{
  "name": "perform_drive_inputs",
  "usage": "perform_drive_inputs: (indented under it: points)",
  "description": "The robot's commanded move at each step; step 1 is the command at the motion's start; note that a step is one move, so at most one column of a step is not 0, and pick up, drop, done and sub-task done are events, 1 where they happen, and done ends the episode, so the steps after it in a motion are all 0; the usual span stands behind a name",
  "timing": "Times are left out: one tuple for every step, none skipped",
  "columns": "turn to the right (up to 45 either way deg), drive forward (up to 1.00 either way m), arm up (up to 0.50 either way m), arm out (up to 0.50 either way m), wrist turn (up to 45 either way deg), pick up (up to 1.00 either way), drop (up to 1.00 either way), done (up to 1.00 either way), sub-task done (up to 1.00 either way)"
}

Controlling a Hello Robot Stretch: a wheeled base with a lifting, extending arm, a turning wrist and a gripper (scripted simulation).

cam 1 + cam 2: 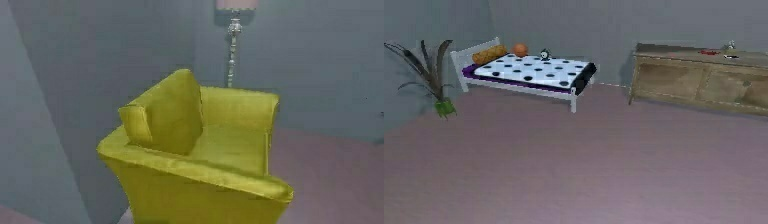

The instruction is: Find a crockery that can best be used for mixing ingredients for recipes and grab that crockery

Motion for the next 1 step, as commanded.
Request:
perform_drive_inputs:
  points:
    - [-45.0, 0.0, 0.0, 0.0, 0.0, 0.0, 0.0, 0.0, 0.0]
